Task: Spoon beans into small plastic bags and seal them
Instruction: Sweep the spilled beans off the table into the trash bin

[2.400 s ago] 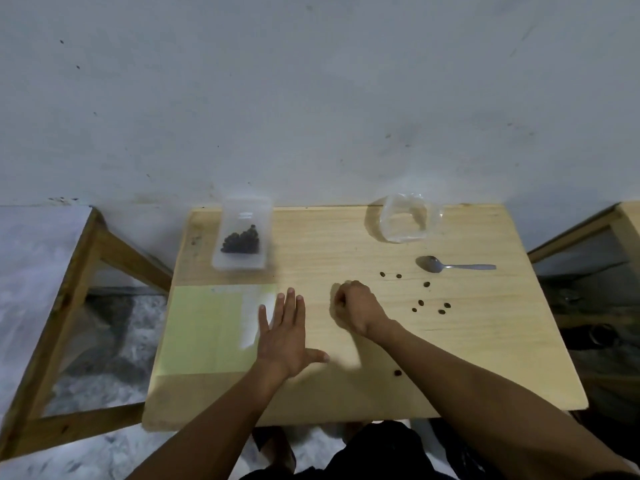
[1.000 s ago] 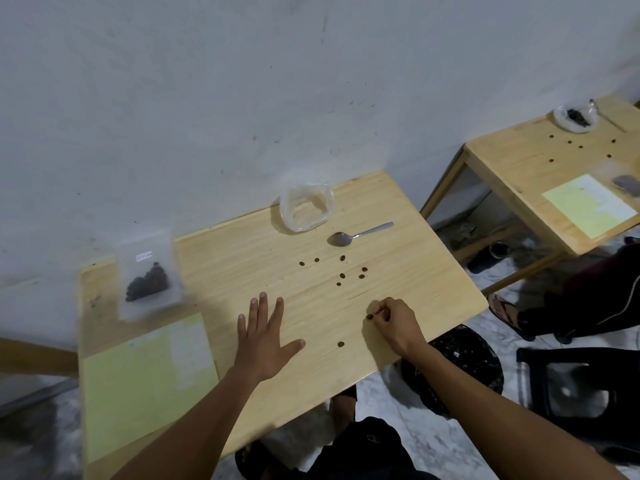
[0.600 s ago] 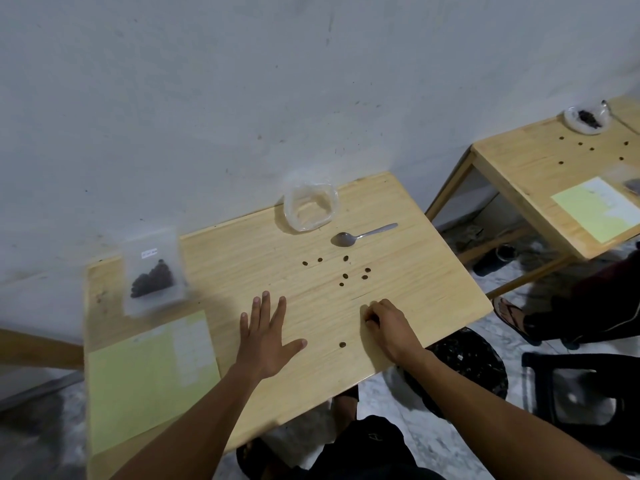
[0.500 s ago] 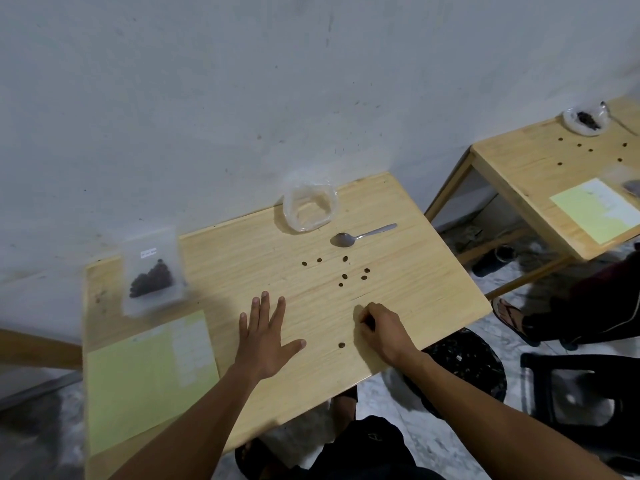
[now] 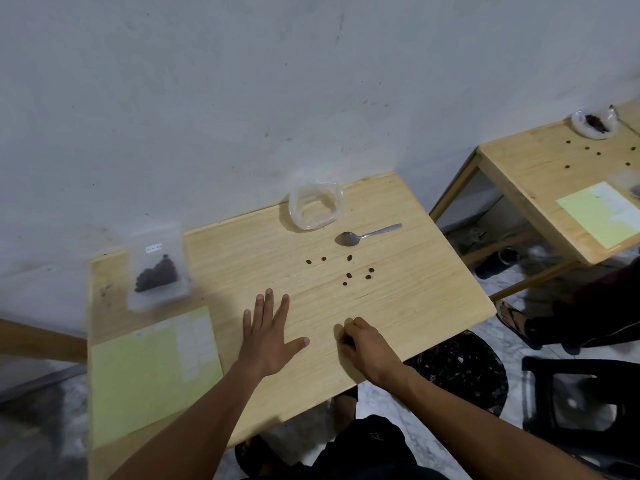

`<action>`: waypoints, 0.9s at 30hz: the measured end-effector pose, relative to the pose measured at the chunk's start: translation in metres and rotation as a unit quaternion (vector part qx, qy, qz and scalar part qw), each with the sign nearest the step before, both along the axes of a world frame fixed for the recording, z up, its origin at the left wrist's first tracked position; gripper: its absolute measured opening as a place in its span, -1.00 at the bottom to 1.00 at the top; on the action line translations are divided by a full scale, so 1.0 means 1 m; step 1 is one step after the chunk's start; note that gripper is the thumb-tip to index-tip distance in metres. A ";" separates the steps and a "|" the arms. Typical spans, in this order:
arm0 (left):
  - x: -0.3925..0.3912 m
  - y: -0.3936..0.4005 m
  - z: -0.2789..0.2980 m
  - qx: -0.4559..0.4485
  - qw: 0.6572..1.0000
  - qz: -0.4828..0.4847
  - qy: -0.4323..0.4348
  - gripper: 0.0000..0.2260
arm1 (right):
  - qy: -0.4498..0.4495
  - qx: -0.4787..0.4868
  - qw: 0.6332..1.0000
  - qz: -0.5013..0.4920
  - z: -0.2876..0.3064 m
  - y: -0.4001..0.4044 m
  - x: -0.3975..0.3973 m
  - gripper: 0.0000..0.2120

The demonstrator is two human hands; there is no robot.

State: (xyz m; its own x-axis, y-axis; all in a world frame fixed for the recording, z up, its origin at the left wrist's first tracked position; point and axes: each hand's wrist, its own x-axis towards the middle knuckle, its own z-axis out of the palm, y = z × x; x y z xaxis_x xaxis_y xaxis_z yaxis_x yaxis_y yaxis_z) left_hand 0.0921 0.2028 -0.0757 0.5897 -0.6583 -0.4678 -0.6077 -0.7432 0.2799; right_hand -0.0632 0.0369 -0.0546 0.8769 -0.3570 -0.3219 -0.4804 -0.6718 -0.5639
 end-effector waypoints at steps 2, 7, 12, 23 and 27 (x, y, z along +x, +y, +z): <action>0.000 0.000 0.000 0.000 1.000 0.001 -0.003 -0.13 | 0.014 -0.012 1.000 0.023 -0.001 -0.001 0.002 -0.87; -0.001 0.000 0.003 -0.011 1.000 0.009 -0.004 -0.13 | 0.012 0.080 0.995 -0.064 0.003 -0.007 0.011 -0.89; -0.001 -0.002 0.004 -0.015 1.000 0.020 -0.005 -0.14 | 0.017 0.210 0.957 -0.198 0.003 -0.037 0.016 -0.77; -0.003 -0.002 -0.002 -0.013 0.999 0.025 -0.015 -0.14 | -0.059 0.197 0.937 -0.284 0.016 -0.120 0.050 -0.90; -0.002 -0.002 -0.003 -0.017 0.999 0.033 -0.008 -0.13 | -0.061 0.107 0.965 -0.231 0.006 -0.127 0.056 -0.81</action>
State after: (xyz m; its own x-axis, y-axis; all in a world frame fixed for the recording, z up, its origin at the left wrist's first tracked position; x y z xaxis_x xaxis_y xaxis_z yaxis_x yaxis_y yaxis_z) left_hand 0.0897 0.2008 -0.0785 0.6395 -0.6330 -0.4362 -0.5616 -0.7722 0.2973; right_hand -0.0069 -0.0896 -0.0484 0.6763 -0.6554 -0.3363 -0.6219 -0.2633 -0.7375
